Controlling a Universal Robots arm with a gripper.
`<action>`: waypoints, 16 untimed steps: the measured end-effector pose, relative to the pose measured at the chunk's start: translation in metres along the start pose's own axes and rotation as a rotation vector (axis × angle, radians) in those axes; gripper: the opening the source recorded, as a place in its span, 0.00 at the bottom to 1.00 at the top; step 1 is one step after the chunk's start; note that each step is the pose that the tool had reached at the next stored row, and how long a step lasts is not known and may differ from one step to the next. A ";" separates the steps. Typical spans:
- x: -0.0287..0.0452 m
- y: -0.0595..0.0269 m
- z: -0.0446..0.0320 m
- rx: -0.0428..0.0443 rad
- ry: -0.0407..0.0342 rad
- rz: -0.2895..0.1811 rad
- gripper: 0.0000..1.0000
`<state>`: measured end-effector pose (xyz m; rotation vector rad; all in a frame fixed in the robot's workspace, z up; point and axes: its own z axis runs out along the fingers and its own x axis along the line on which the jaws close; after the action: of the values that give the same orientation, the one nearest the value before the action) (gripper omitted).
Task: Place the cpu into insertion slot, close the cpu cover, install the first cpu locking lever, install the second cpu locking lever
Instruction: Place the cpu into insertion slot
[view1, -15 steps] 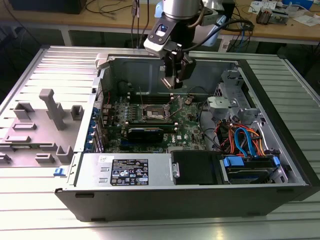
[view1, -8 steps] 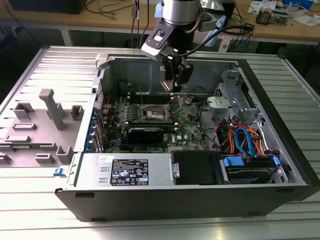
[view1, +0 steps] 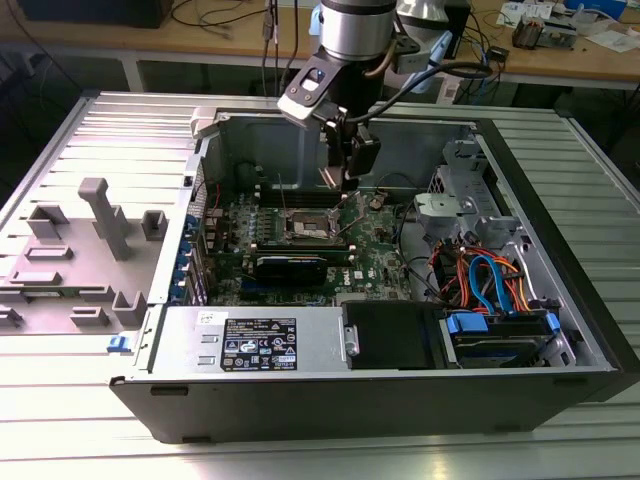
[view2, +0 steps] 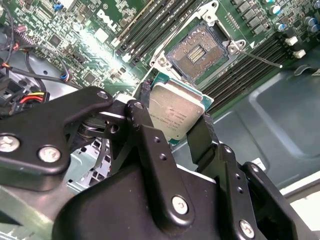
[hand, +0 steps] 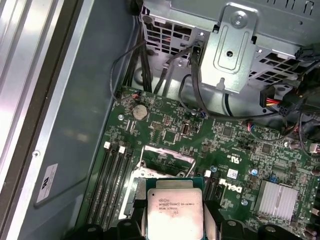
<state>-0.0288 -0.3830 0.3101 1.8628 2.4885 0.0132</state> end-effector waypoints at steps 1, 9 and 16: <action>0.0001 -0.0003 0.0006 0.0001 -0.0002 0.002 0.54; 0.0001 -0.0004 0.0016 0.0001 0.0000 0.002 0.54; 0.0001 -0.0004 0.0017 0.0001 0.0000 0.002 0.54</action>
<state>-0.0292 -0.3830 0.3084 1.8656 2.4865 0.0131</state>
